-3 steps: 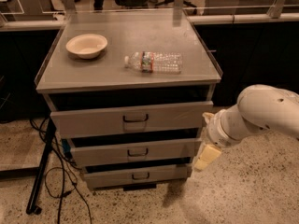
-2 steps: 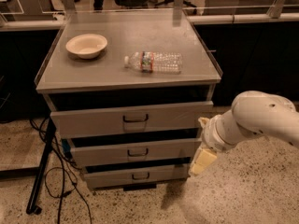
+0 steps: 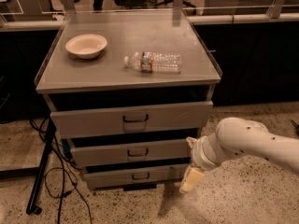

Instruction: Open bottom drawer

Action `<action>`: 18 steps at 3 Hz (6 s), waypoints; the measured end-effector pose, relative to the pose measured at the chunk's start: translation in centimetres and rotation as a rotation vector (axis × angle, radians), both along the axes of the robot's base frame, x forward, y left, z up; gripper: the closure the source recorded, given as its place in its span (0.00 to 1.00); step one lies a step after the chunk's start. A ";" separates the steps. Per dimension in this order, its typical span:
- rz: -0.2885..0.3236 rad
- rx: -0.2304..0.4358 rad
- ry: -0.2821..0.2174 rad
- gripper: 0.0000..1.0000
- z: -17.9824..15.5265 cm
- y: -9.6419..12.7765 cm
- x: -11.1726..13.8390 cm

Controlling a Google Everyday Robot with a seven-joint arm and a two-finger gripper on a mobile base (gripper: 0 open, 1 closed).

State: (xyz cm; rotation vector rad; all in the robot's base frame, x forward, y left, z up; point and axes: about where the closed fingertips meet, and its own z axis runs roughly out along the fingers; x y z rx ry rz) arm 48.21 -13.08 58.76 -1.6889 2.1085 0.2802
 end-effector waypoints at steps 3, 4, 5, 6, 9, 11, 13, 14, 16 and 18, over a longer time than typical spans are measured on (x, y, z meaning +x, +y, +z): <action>0.011 0.028 0.027 0.00 -10.3 0.8 -0.9; 0.011 0.028 0.027 0.00 -10.3 0.8 -0.9; 0.000 0.011 0.031 0.00 -12.8 1.0 0.4; -0.007 -0.005 0.025 0.00 -16.4 0.6 2.5; -0.049 0.018 0.001 0.00 -22.6 -1.6 9.6; -0.001 0.043 0.098 0.00 -28.4 1.3 6.4; 0.022 0.083 0.099 0.00 -32.4 3.0 5.0; 0.014 0.107 0.066 0.00 -33.3 3.0 5.0; -0.002 0.145 -0.006 0.00 -33.3 3.1 6.0; -0.002 0.155 -0.087 0.00 -34.7 3.0 10.8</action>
Offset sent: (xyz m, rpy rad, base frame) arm -0.0066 0.0108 -0.1108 0.0523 0.0111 0.0270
